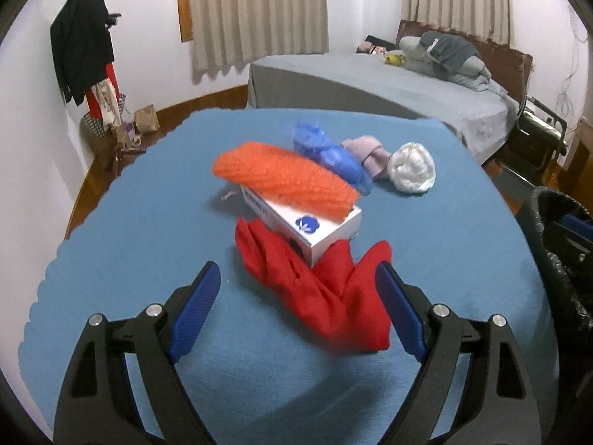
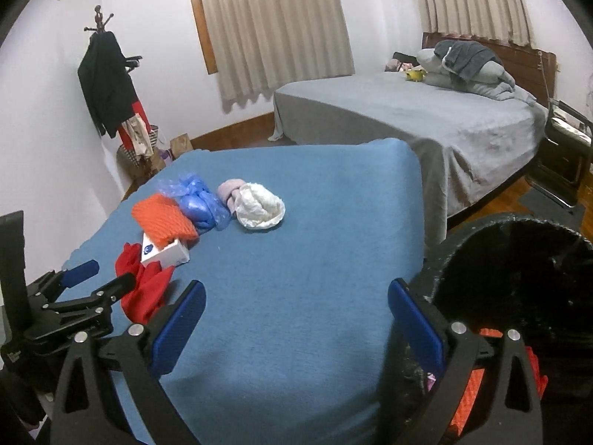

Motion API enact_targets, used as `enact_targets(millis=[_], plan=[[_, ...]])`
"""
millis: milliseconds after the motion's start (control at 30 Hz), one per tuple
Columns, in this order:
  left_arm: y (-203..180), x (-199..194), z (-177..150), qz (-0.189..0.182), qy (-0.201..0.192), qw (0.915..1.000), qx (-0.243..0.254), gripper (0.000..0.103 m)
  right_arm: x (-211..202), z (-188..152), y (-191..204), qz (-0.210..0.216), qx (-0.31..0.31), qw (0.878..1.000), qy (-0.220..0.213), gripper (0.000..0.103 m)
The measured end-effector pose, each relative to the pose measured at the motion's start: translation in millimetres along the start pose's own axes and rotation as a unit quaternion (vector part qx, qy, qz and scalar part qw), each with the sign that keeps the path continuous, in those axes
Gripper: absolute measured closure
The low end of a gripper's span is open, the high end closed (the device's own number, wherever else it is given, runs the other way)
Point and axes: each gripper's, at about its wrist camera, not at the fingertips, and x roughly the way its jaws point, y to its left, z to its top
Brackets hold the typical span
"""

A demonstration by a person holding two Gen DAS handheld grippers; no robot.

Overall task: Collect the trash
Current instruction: 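Grasp the second red cloth on the mat with the left tool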

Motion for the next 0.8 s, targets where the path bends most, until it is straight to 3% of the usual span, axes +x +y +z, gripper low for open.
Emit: enact_targets(millis=[267,467,567,633,733,800], plan=[[1,24,-9,-0.010,0.036,0.9992,-0.013,0.021,8,-1,4,0.000,-0.007,1.000,0.009,0.006],[-1,39,-10,-0.023,0.062,0.9976,-0.018,0.029,11,-4,6,0.001,-0.010,1.000,0.014,0.006],[-3,39,-10,-0.035,0.060,0.9975,-0.012,0.043,12,-4,6,0.001,-0.010,1.000,0.016,0.006],[-5,38,-12,-0.046,0.057,0.9974,-0.004,0.062,14,-5,6,0.000,-0.010,1.000,0.018,0.006],[-11,36,-13,-0.061,0.054,0.9966,0.010,0.081,16,-6,10,0.001,-0.013,1.000,0.020,0.006],[-13,35,-14,-0.067,0.053,0.9962,0.014,0.086,17,-7,12,0.001,-0.015,1.000,0.022,0.006]])
